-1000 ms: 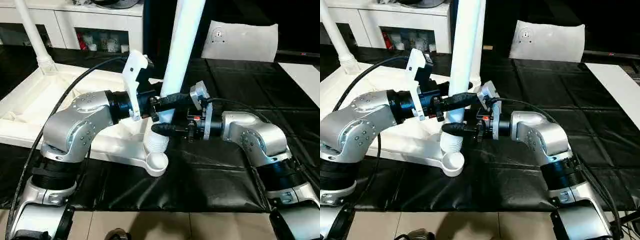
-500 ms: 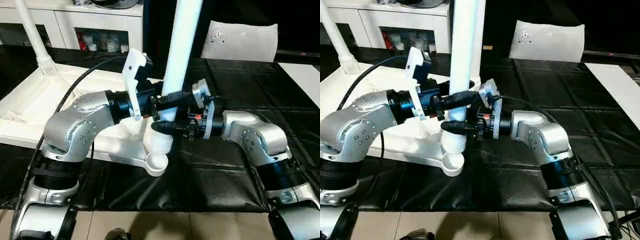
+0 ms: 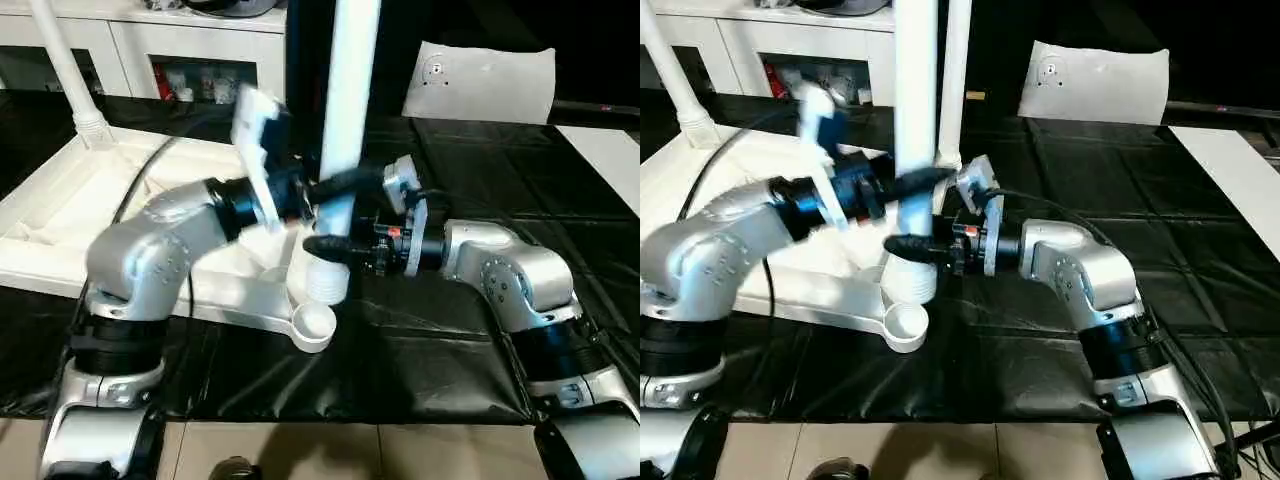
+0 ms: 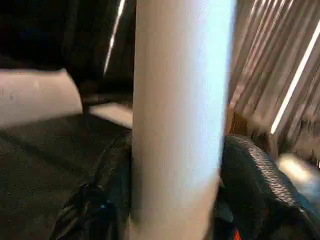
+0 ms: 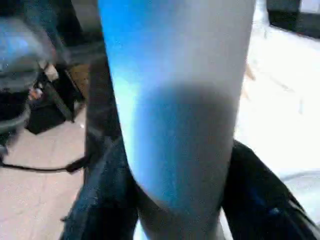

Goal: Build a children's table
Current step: Pick table leg

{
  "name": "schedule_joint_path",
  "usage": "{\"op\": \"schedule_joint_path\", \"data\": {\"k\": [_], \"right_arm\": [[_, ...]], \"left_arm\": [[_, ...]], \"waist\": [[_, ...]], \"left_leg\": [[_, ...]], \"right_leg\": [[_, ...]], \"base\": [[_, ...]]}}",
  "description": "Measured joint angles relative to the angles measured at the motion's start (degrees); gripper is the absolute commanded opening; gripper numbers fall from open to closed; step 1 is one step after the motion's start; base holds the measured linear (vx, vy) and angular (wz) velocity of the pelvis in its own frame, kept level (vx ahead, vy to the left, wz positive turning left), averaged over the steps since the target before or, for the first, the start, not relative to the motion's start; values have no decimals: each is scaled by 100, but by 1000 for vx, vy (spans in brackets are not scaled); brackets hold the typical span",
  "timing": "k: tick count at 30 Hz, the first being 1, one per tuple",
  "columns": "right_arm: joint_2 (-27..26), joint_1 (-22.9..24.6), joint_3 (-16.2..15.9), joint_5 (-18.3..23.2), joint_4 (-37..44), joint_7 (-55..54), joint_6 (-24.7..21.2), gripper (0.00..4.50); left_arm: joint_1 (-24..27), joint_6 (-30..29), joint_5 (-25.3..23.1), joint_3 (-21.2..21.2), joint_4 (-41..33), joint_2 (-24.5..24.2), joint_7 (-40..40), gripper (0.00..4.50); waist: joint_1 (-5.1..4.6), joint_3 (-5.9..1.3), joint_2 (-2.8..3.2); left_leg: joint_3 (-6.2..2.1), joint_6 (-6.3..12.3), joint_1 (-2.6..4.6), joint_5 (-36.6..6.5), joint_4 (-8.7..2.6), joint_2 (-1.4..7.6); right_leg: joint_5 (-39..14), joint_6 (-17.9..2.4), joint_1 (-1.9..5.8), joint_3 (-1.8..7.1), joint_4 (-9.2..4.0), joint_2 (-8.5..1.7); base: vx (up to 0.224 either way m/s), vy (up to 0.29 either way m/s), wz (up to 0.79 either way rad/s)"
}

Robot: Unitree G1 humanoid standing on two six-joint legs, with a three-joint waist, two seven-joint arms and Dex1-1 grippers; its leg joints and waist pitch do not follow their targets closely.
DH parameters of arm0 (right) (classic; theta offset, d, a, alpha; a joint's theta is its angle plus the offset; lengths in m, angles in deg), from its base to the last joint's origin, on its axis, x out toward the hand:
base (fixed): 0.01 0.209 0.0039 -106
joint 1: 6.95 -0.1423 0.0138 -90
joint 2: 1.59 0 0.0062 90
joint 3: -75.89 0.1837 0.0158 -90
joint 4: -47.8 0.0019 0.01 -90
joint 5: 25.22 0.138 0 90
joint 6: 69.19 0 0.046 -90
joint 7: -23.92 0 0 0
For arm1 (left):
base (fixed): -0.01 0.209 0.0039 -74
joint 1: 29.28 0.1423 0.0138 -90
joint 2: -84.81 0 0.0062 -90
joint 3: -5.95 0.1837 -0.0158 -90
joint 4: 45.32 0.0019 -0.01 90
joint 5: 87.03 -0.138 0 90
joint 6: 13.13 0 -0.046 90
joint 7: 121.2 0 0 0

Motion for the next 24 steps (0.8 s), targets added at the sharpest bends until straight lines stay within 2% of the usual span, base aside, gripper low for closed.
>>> {"op": "schedule_joint_path", "data": {"k": [2,5,7,8,12,13,16,19,22,24], "right_arm": [[-4,5,-4,-19,-28,-21,-2,189],[-4,5,-4,-49,-37,-37,-2,189],[-4,5,-4,-71,-38,-55,-1,189],[-4,5,-4,-78,-39,-60,-1,189],[-4,5,-11,-113,-39,-44,6,189],[-4,5,-11,-119,-40,-45,7,189],[-5,4,-10,-123,-40,-53,10,189],[-5,4,-10,-124,-43,-60,12,189],[-6,4,-10,-126,-48,-52,15,189],[-8,4,-10,-129,-48,-52,16,189]], "left_arm": [[-82,43,13,-92,-8,14,53,307],[-85,50,107,-188,-7,76,134,342],[-85,47,145,-190,-8,66,125,344],[-85,46,151,-182,-8,57,114,326],[-82,44,84,-133,-9,5,115,310],[-81,49,25,-81,-8,-8,118,283],[-79,147,-192,81,-3,-28,188,275],[-79,338,-316,125,9,-30,196,240],[-79,410,-403,164,15,-72,194,229],[-77,413,-408,163,16,-70,197,199]], "waist": [[-3,0,0],[-1,0,0],[0,0,0],[-1,0,0],[-1,0,0],[1,0,0],[-2,0,0],[-4,0,0],[-5,0,0],[-3,0,0]], "left_leg": [[1,0,1,0,0,-1],[1,0,0,0,0,0],[1,0,0,0,0,0],[1,0,0,0,0,0],[1,0,1,0,0,0],[1,0,0,0,0,0],[0,0,0,0,0,0],[0,0,1,0,0,2],[0,0,0,0,0,2],[1,0,0,0,0,2]], "right_leg": [[0,0,0,1,0,-1],[0,0,0,1,1,-1],[0,0,0,1,0,-1],[0,0,0,1,1,-1],[0,0,0,1,1,-1],[0,0,0,1,0,-1],[0,0,0,1,0,-1],[0,0,0,1,1,0],[0,0,0,1,0,0],[0,0,0,1,0,-1]], "base": [[0,0,0],[0,0,0],[0,0,0],[0,0,0],[0,0,0],[0,0,0],[0,0,0],[0,0,0],[0,0,0],[0,0,0]]}}
